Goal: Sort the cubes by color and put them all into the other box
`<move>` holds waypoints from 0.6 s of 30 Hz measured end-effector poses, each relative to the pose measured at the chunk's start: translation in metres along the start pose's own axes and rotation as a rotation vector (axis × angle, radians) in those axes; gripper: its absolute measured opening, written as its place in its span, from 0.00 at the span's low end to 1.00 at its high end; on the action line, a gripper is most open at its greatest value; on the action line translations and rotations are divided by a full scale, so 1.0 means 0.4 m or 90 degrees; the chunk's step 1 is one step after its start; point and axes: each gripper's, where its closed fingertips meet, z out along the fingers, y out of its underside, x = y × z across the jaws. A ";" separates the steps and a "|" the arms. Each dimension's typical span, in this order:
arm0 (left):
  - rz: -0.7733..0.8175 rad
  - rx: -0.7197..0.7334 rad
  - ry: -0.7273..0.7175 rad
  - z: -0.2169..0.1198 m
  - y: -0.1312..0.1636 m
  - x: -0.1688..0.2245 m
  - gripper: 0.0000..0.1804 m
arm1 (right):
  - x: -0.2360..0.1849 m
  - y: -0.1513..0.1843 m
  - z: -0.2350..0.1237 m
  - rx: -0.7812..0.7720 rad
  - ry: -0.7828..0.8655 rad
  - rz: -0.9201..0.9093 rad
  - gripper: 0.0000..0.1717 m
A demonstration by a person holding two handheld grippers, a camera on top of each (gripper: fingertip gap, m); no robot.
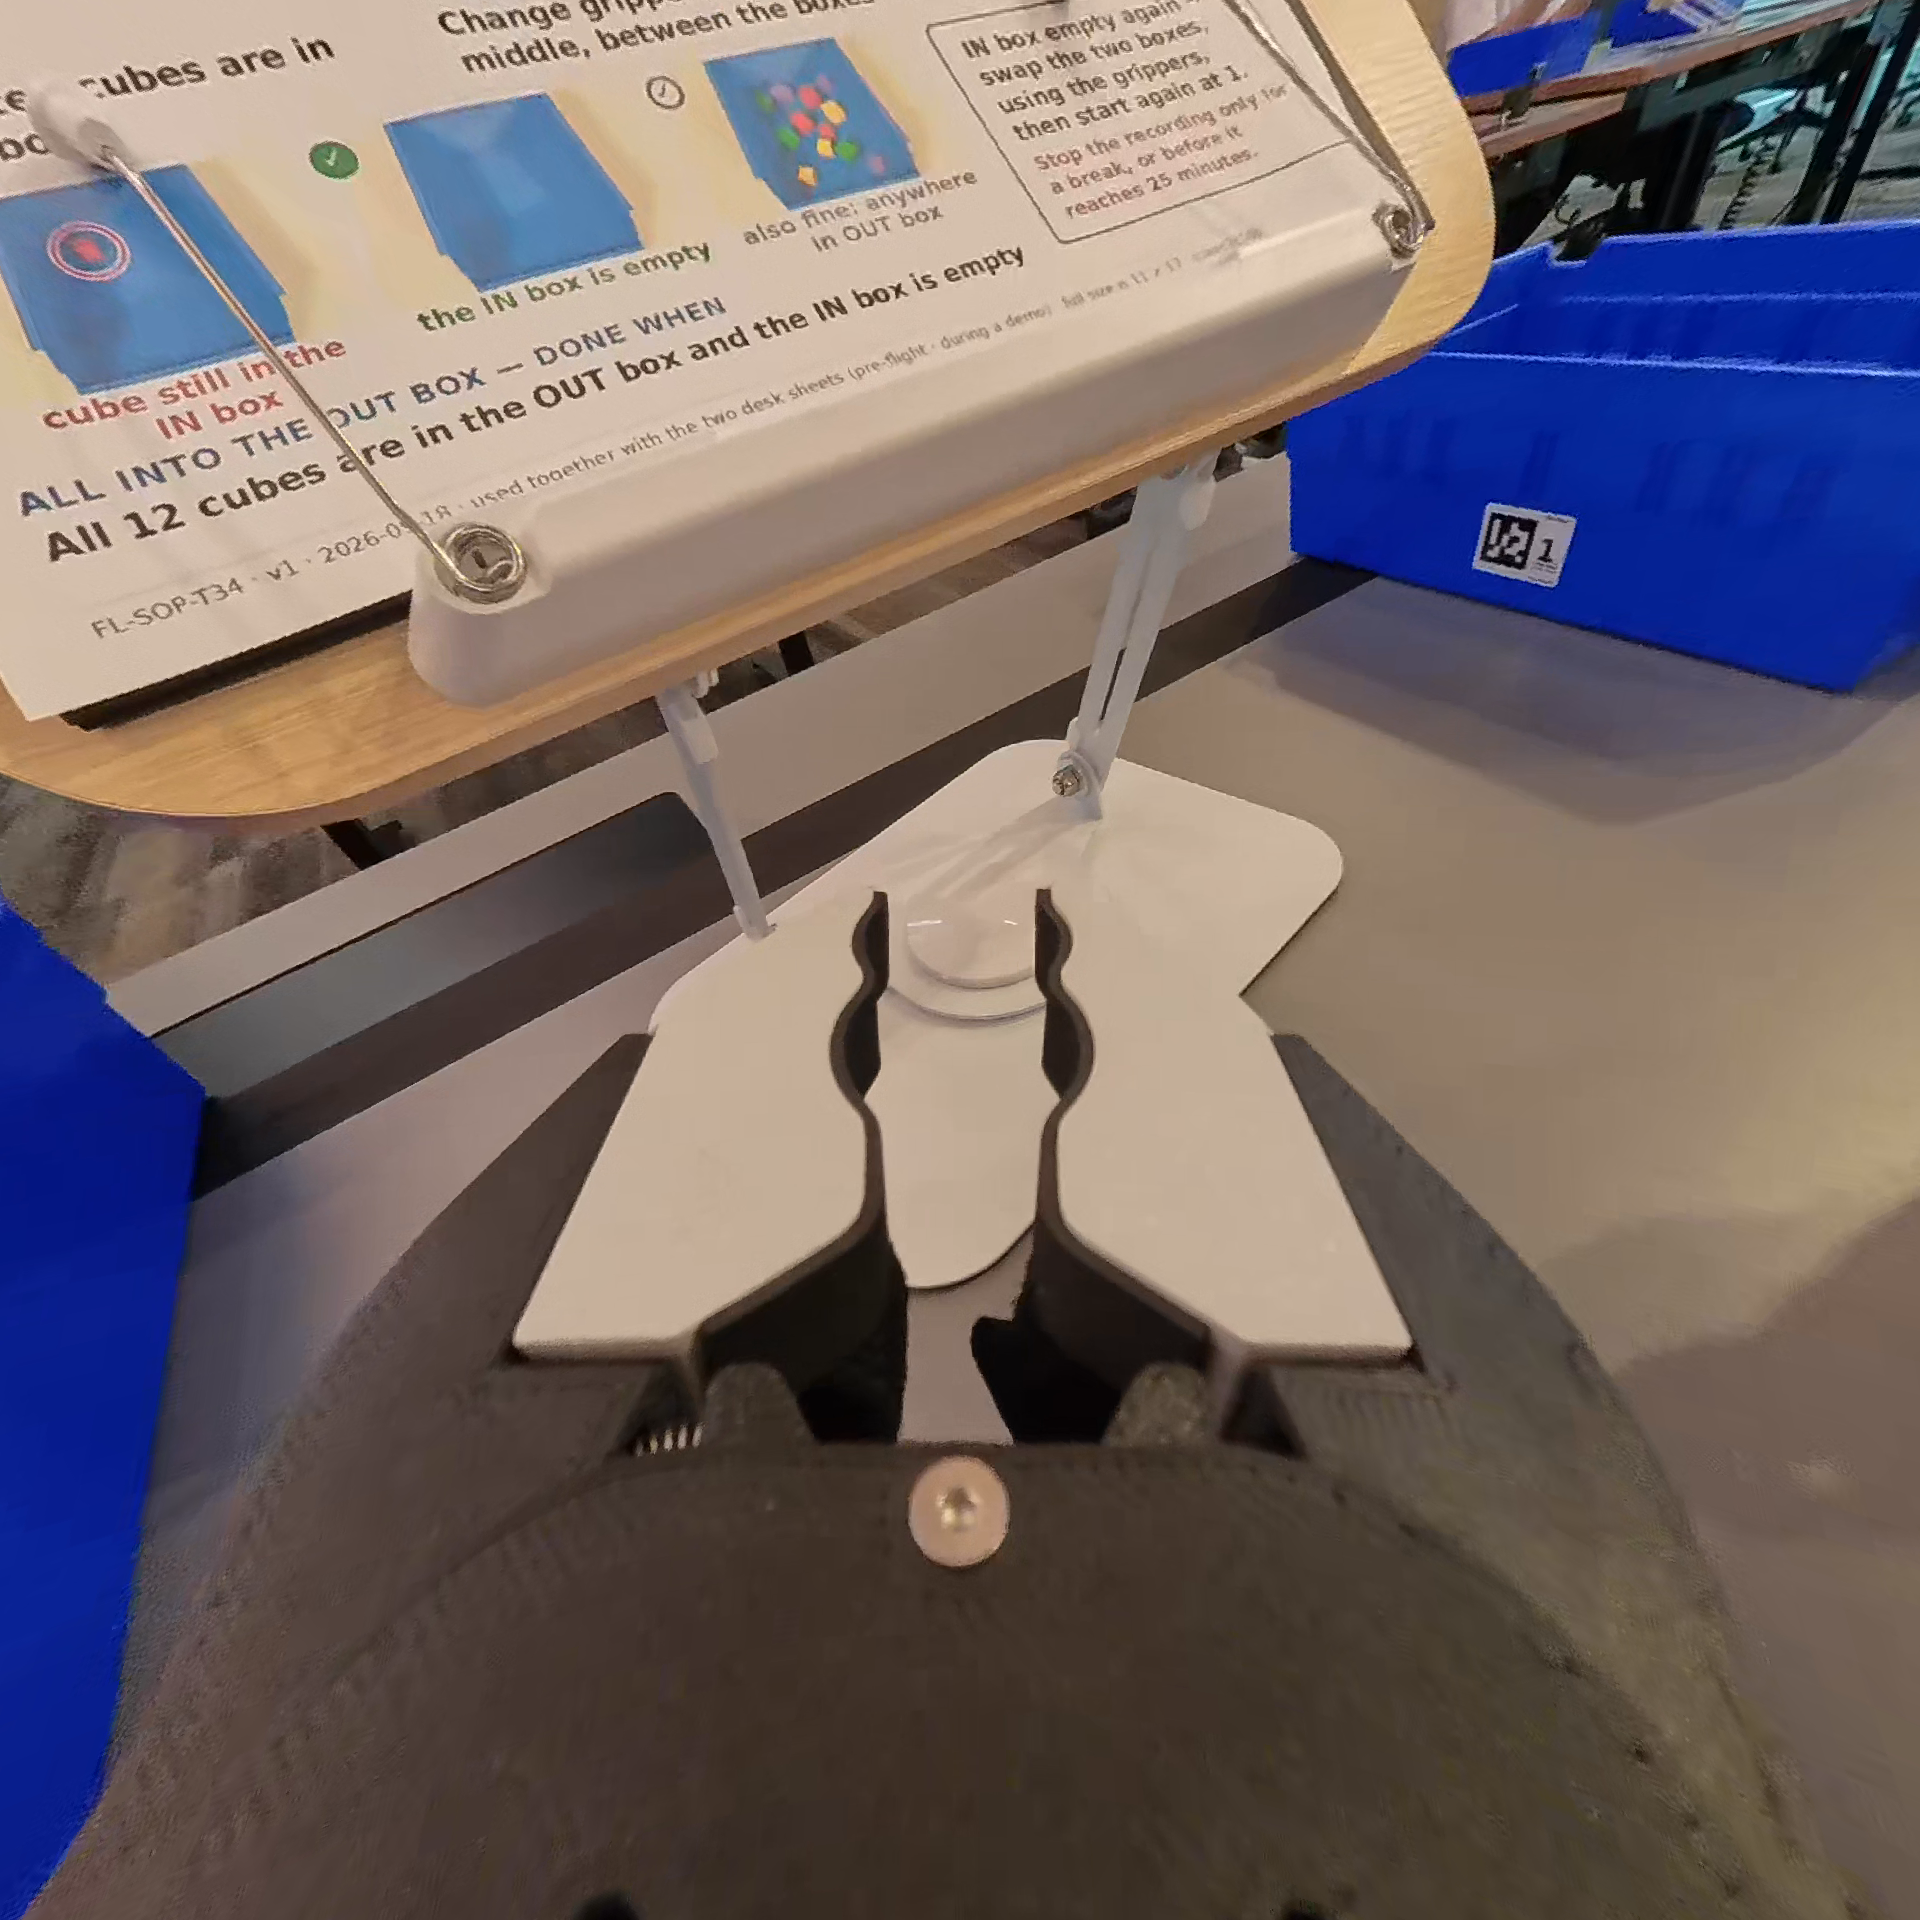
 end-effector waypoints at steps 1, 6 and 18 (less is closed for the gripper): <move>0.005 -0.001 -0.004 0.000 0.000 -0.003 0.15 | 0.011 -0.010 -0.047 -0.004 0.005 0.005 0.20; 0.040 0.015 -0.008 0.002 -0.010 0.000 0.15 | -0.035 -0.044 -0.369 -0.047 0.075 -0.011 0.28; 0.117 0.023 -0.025 0.015 -0.041 0.020 0.14 | -0.305 0.380 -1.436 -0.288 0.723 0.146 0.31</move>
